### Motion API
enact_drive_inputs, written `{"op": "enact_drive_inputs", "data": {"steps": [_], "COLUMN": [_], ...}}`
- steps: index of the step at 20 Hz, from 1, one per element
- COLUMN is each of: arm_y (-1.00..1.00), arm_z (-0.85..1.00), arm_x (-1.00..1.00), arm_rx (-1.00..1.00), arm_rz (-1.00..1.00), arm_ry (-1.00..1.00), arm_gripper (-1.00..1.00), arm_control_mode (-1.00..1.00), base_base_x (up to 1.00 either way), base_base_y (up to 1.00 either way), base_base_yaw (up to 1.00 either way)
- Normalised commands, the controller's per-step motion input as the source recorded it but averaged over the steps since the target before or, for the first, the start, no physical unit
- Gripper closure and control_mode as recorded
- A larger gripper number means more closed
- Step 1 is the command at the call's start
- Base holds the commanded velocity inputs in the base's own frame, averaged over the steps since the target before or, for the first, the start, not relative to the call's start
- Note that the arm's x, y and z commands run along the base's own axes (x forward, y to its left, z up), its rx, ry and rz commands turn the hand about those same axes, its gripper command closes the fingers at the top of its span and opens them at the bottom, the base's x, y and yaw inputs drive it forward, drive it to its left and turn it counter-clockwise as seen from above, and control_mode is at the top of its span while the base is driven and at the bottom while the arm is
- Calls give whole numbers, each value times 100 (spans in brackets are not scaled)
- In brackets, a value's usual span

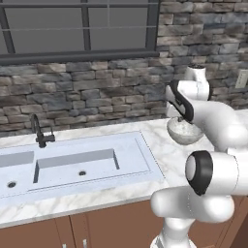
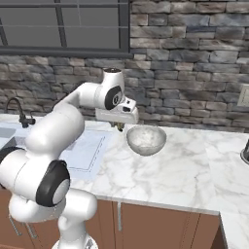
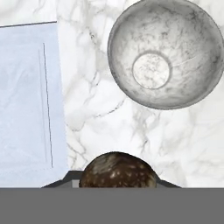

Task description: Pick the limes from the cabinet and place them in one bowl. Pick the mushroom from the sink and place it in the other bowl.

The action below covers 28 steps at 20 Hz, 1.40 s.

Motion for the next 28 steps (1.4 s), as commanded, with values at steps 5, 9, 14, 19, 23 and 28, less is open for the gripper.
{"op": "enact_drive_inputs", "data": {"steps": [5,9,14,19,23,28], "arm_y": [-52,-53,-36,-12,-5,-17], "arm_z": [-17,-46,-48,-57,-48,-31], "arm_x": [58,68,45,18,8,5], "arm_rx": [0,0,-1,-5,-3,1], "arm_rz": [-1,0,1,3,3,1], "arm_ry": [-5,-4,-6,4,3,0], "arm_gripper": [100,100,100,100,100,100], "arm_control_mode": [-100,-100,-100,-100,-100,-100], "base_base_x": [0,0,0,0,0,0], "base_base_y": [0,0,0,0,0,0], "base_base_yaw": [0,0,0,0,0,0]}}
